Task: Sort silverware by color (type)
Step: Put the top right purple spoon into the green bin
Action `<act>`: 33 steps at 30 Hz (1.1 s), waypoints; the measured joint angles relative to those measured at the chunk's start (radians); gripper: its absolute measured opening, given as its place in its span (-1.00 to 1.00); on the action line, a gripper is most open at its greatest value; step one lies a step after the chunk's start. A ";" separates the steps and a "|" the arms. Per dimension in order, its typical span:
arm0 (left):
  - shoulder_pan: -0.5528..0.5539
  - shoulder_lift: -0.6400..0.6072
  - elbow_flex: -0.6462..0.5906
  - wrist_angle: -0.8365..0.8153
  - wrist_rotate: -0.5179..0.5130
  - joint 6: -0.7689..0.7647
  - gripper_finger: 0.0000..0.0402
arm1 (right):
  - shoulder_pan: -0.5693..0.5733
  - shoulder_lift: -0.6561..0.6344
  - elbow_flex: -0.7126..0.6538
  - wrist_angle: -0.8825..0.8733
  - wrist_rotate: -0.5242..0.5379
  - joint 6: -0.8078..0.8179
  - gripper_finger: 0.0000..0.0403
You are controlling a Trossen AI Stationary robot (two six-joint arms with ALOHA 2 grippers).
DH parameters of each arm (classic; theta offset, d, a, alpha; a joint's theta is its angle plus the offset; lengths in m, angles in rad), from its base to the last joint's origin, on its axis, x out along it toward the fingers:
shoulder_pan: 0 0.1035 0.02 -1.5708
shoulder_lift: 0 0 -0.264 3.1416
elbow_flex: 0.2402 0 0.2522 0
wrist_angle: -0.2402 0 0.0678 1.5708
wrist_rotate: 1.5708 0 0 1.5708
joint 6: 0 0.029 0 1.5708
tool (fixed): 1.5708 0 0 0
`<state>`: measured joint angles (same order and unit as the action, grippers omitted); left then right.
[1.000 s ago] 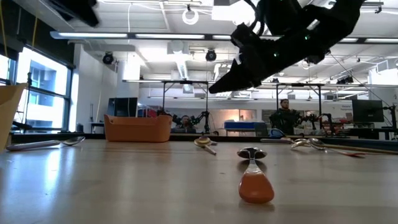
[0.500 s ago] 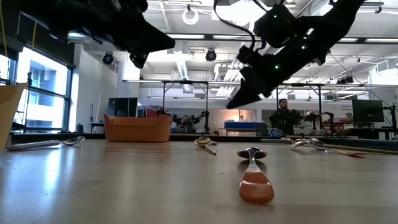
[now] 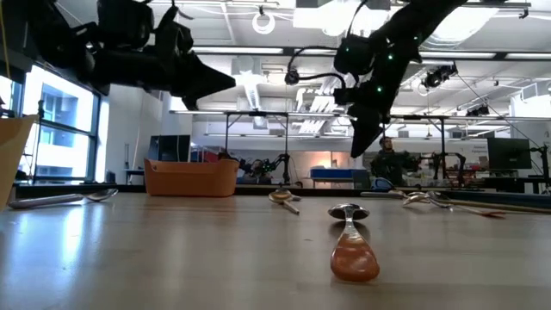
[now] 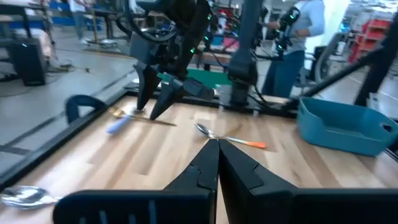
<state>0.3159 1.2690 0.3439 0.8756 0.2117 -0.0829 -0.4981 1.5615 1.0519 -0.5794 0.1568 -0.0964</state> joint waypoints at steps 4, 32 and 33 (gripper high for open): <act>0.109 0.000 -0.003 -0.007 0.055 -0.034 -1.00 | -0.130 0.053 0.083 -0.110 -0.062 -0.105 -0.09; 0.310 0.003 -0.003 -0.048 0.226 -0.018 -1.00 | -0.321 0.462 0.476 -0.407 -0.097 -0.417 0.06; 0.310 0.003 -0.003 -0.050 0.226 -0.018 -1.00 | -0.320 0.463 0.489 -0.422 -0.098 -0.414 0.06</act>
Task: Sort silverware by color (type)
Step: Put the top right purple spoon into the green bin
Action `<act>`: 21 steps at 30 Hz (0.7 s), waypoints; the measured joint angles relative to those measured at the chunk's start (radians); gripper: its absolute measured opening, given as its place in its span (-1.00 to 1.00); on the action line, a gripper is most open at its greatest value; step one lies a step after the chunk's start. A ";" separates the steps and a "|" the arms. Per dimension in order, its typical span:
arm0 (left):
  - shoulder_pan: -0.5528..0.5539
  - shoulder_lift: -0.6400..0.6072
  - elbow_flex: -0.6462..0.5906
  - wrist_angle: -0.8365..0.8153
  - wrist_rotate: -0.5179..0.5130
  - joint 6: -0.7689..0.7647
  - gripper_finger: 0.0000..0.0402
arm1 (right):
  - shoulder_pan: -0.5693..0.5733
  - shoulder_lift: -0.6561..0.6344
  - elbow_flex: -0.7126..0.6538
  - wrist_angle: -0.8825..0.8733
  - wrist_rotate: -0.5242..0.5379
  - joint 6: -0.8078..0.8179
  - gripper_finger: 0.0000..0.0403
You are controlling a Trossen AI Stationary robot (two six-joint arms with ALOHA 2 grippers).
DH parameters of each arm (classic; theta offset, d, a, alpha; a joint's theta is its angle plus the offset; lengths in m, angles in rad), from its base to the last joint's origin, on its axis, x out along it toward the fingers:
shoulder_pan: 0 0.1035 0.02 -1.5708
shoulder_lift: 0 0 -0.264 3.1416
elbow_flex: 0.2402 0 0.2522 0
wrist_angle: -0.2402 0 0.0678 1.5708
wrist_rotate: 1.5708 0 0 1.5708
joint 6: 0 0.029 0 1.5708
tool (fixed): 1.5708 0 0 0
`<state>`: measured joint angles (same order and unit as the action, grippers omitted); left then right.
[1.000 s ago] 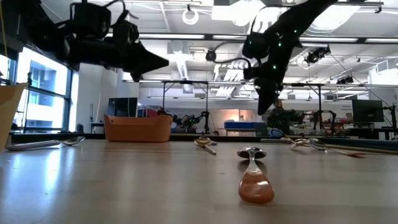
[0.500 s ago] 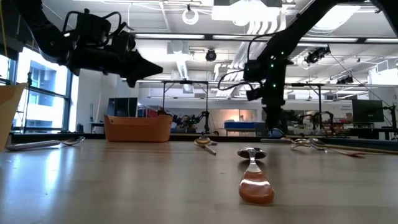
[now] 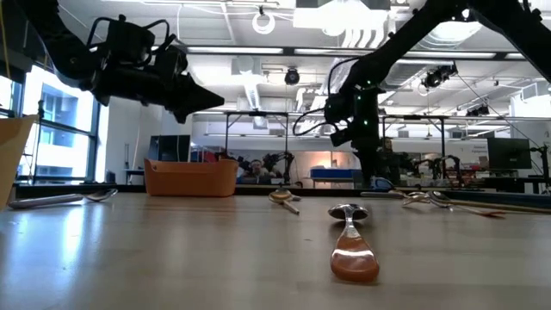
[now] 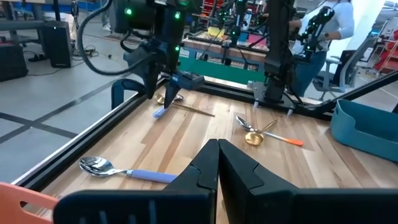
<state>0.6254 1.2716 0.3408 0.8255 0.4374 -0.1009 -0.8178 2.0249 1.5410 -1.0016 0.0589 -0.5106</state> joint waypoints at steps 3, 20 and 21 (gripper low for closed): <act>0.000 0.000 0.000 -0.008 0.000 0.001 -1.00 | 0.015 0.001 0.062 -0.068 0.000 0.030 0.06; 0.000 0.000 0.000 -0.022 0.000 0.043 -1.00 | 0.072 0.313 0.477 -0.430 0.102 0.061 0.06; 0.000 0.000 0.000 -0.027 0.000 0.044 -1.00 | 0.074 0.329 0.487 -0.440 0.109 0.061 0.06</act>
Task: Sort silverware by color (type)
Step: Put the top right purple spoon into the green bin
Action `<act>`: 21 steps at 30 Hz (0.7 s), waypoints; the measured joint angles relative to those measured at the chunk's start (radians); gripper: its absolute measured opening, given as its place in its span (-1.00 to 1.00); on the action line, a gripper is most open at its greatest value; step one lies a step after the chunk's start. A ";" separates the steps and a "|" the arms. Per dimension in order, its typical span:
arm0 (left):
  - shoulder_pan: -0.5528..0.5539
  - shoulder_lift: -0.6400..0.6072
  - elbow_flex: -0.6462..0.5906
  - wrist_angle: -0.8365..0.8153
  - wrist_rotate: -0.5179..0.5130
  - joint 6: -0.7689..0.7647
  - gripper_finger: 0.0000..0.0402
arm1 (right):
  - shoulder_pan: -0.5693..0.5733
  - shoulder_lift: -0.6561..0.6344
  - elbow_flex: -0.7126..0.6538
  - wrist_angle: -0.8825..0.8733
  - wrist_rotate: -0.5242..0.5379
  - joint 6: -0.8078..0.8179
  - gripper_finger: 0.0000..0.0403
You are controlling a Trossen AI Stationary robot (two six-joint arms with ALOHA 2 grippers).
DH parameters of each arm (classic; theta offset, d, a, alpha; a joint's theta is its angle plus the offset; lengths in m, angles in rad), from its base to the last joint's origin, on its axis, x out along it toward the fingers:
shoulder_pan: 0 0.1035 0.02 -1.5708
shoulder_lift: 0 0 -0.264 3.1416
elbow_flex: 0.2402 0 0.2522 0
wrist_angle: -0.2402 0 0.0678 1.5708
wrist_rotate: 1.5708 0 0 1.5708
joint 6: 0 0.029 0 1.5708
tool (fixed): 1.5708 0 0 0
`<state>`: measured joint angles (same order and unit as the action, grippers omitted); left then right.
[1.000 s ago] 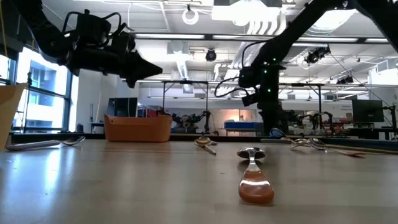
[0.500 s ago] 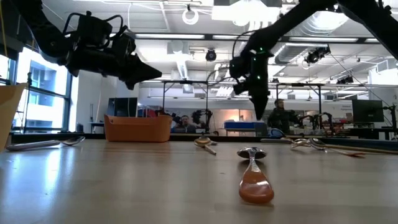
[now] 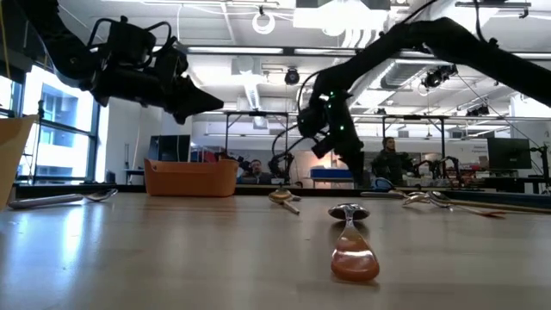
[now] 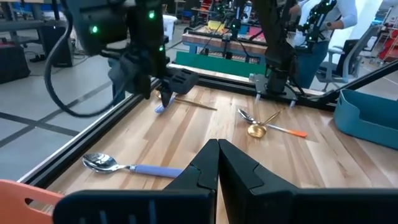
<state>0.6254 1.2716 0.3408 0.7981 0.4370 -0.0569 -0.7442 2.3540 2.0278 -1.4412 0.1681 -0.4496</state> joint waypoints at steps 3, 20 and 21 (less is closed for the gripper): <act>0.000 0.000 0.000 -0.026 0.002 0.018 -1.00 | 0.001 0.029 0.007 -0.009 0.010 -0.004 0.06; 0.000 0.000 0.000 -0.077 0.002 0.088 -1.00 | 0.020 0.041 -0.007 -0.034 0.064 0.014 0.06; 0.000 0.000 0.000 -0.077 0.002 0.088 -1.00 | 0.025 0.041 -0.007 -0.046 0.063 0.034 0.06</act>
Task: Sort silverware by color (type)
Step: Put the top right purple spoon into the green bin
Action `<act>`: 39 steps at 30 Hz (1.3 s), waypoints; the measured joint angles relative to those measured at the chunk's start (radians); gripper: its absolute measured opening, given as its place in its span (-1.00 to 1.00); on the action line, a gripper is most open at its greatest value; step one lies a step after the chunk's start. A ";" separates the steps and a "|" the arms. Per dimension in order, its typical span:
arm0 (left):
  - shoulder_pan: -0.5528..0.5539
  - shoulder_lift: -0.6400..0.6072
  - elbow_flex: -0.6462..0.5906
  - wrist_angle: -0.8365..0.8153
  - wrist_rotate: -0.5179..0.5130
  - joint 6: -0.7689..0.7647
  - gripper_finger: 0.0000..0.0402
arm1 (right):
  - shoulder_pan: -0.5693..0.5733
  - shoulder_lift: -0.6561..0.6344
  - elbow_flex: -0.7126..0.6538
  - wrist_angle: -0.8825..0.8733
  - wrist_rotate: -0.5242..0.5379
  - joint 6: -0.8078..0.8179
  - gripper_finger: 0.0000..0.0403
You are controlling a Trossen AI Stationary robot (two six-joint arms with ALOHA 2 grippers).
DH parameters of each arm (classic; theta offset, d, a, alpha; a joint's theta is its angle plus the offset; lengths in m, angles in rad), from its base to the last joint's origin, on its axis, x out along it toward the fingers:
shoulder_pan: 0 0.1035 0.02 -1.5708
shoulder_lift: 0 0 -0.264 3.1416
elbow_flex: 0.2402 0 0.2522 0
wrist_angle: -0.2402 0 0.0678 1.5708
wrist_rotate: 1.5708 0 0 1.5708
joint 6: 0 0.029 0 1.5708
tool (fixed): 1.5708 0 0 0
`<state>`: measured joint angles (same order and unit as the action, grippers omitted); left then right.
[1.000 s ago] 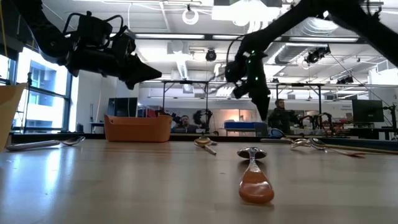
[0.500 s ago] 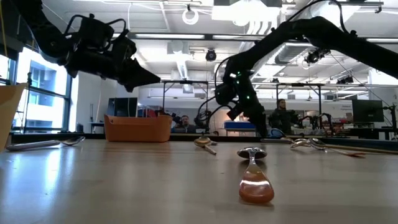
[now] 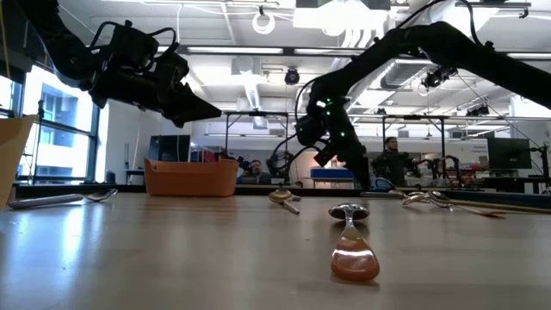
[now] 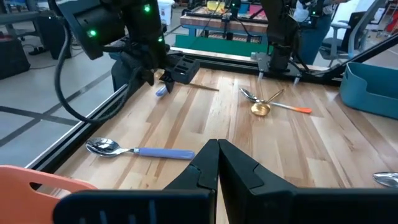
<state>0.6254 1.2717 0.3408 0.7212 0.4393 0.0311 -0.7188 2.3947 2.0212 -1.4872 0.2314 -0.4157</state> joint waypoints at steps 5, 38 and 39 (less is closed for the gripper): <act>0.000 0.000 0.000 0.000 0.000 0.014 -1.00 | 0.029 0.000 0.007 -0.023 -0.007 0.056 0.06; 0.000 0.000 0.000 -0.025 0.000 0.044 -1.00 | 0.033 0.097 0.020 -0.006 0.118 -0.041 -0.63; 0.000 0.000 0.000 -0.026 0.000 0.045 -1.00 | 0.034 0.098 0.024 -0.010 0.123 -0.041 -0.72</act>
<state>0.6254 1.2720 0.3408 0.6951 0.4389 0.0757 -0.6844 2.4930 2.0451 -1.4969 0.3545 -0.4564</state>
